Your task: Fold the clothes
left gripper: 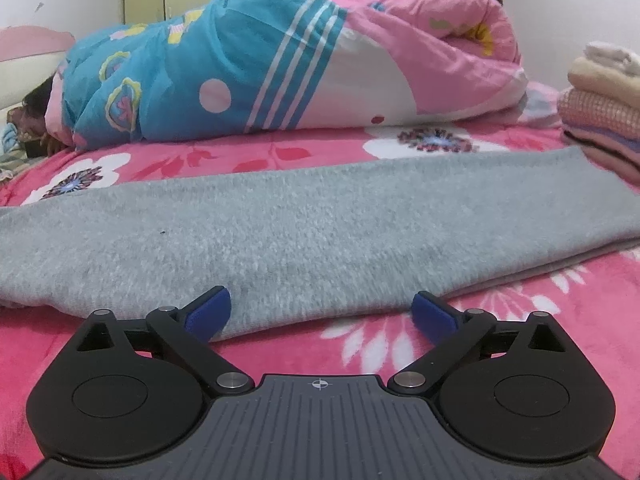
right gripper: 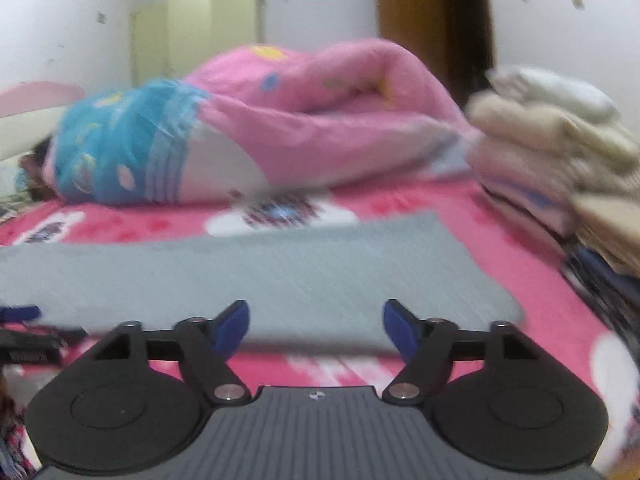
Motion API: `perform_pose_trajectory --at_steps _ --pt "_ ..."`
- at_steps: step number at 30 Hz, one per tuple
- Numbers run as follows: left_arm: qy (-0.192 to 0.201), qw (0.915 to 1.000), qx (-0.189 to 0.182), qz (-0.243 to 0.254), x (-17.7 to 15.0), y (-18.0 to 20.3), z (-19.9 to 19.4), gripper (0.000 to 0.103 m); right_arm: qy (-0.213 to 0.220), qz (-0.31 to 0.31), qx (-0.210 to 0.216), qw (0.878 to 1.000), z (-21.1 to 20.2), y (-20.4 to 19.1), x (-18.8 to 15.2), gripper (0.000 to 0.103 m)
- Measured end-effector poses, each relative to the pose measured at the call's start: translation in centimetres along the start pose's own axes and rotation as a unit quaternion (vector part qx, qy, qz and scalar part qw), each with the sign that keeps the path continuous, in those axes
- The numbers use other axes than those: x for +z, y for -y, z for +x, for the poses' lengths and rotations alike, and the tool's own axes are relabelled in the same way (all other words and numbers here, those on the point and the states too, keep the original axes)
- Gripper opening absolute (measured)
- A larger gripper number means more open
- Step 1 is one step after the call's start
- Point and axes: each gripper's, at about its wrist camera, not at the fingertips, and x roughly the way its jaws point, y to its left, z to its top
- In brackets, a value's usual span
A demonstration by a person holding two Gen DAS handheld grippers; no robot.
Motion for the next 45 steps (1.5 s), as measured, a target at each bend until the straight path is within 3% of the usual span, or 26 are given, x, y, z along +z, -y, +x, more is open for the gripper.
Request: perform_pose_trajectory --at_steps 5,8,10,13,18,26,31,35,38,41,45 --pt "0.038 0.9991 -0.013 -0.010 0.1 -1.1 -2.3 0.099 -0.007 -0.030 0.013 0.999 4.5 -3.6 -0.2 0.102" --pt "0.062 0.9981 -0.002 0.001 1.1 -2.1 -3.2 0.099 -0.081 -0.028 0.009 0.996 7.9 -4.2 -2.4 0.103" --pt "0.068 0.9977 0.007 0.000 1.8 -3.0 -3.1 0.100 -0.060 -0.058 -0.003 0.997 7.4 -5.1 -3.2 0.103" --pt "0.057 0.9983 0.013 0.000 2.9 -4.5 -1.2 0.100 -0.064 -0.068 -0.007 0.996 7.3 -5.5 -3.4 0.103" --pt "-0.014 0.9998 0.017 0.000 1.8 -5.6 3.1 0.101 -0.065 -0.071 -0.013 0.995 7.3 -5.7 -3.7 0.103" --pt "0.000 0.9994 -0.009 -0.034 1.3 -6.9 2.4 0.102 -0.074 -0.086 -0.026 0.993 6.7 -6.3 -3.2 0.103" --pt "0.002 0.9990 -0.015 -0.043 1.4 -7.2 2.5 0.102 -0.043 -0.165 -0.035 0.985 5.3 -9.2 -2.1 0.103" --pt "0.001 0.9988 -0.015 -0.047 1.5 -7.3 2.4 0.102 -0.025 -0.204 -0.010 0.979 5.9 -12.7 -0.8 0.103" --pt "0.001 0.9983 -0.020 -0.055 1.5 -7.6 2.4 0.103 -0.048 -0.205 -0.010 0.977 8.1 -14.1 -0.3 0.103" --pt "0.000 0.9978 -0.026 -0.062 1.5 -7.8 2.4 0.103 -0.099 -0.167 -0.009 0.981 11.4 -13.6 -0.4 0.103" --pt "-0.002 0.9976 -0.027 -0.064 1.5 -7.9 2.5 0.103 -0.133 -0.081 0.046 0.987 12.3 -10.5 0.3 0.103"
